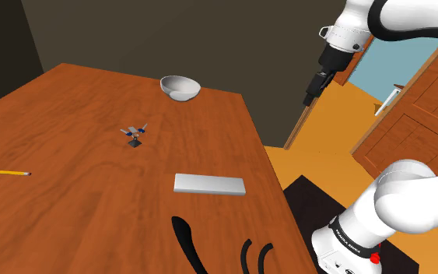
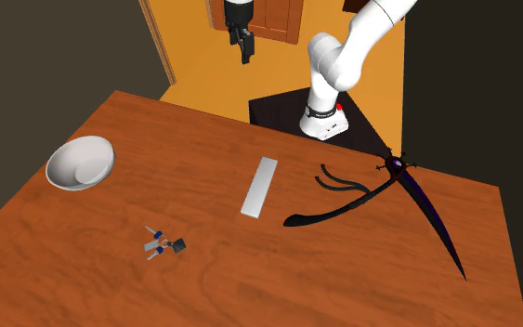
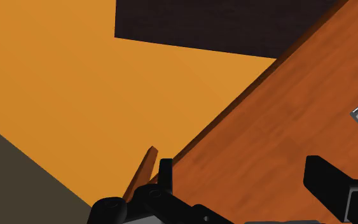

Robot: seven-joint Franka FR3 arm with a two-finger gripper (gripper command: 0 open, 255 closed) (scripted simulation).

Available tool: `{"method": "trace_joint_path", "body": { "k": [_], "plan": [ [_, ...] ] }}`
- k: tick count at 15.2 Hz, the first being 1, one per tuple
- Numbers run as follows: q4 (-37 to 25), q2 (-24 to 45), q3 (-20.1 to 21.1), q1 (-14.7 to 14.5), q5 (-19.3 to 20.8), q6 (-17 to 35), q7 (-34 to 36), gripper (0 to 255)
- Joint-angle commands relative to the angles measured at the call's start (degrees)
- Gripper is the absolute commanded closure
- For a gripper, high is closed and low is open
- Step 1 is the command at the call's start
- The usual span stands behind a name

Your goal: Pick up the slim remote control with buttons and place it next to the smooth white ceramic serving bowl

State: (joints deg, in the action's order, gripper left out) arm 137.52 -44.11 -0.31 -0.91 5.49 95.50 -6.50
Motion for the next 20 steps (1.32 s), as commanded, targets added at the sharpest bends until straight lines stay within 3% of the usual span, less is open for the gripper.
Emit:
{"method": "trace_joint_path", "body": {
  "k": [1,20],
  "plan": [
    [0.0,0.0,0.0,0.0,0.0,0.0,0.0,0],
    [3.4,21.0,11.7,-13.4,-8.9,22.8,-0.5,0]
  ]
}}
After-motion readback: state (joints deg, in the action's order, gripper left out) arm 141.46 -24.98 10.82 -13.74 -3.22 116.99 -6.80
